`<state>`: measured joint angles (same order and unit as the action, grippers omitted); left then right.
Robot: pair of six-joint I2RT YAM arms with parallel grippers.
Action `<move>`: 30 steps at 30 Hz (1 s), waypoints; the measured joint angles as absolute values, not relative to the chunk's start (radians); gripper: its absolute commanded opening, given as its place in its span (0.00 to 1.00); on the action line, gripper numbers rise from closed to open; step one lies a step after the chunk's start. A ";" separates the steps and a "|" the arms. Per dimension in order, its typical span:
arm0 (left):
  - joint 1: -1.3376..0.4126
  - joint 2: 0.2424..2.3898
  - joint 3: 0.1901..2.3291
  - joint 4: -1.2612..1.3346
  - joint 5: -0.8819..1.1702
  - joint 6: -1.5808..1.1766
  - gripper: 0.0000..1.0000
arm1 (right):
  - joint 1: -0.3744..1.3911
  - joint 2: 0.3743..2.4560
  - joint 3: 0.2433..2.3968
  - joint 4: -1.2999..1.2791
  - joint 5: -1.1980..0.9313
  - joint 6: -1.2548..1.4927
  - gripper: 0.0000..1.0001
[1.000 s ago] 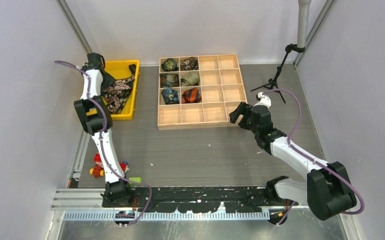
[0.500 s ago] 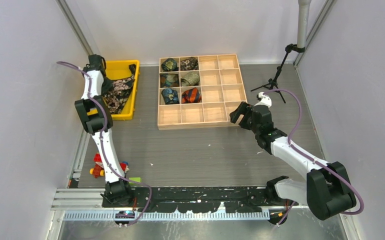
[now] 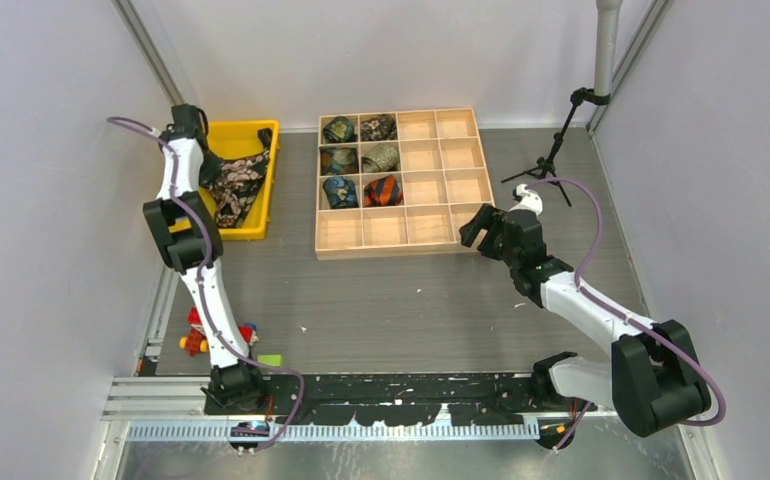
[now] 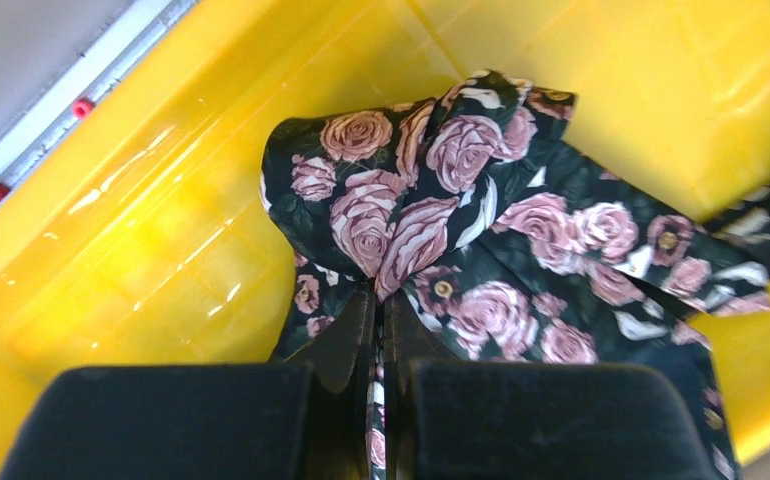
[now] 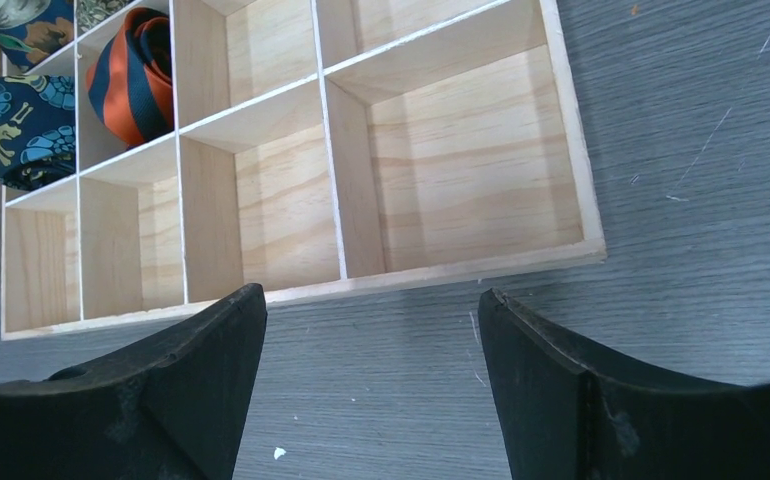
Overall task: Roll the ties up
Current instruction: Pick up the tie from the bin.
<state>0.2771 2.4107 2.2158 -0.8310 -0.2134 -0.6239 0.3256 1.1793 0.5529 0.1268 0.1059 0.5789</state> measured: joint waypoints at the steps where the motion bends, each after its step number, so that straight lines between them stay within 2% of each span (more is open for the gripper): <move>1: 0.277 2.393 2.210 -0.831 -0.212 -0.624 0.00 | 0.325 1.181 0.554 0.127 0.106 0.579 0.82; 17: 0.216 2.051 2.206 -0.827 -0.125 -0.638 0.00 | 0.325 1.185 0.571 0.123 0.101 0.579 0.82; 21: 0.120 1.978 2.208 -0.828 -0.091 -0.650 0.00 | 0.325 1.157 0.594 0.071 0.092 0.578 0.84; 25: -0.018 1.935 2.268 -0.833 -0.038 -0.650 0.00 | 0.325 1.022 0.647 -0.049 0.095 0.577 0.85; 30: -0.251 1.864 2.304 -0.849 0.016 -0.643 0.00 | 0.325 0.858 0.857 -0.222 0.140 0.553 0.87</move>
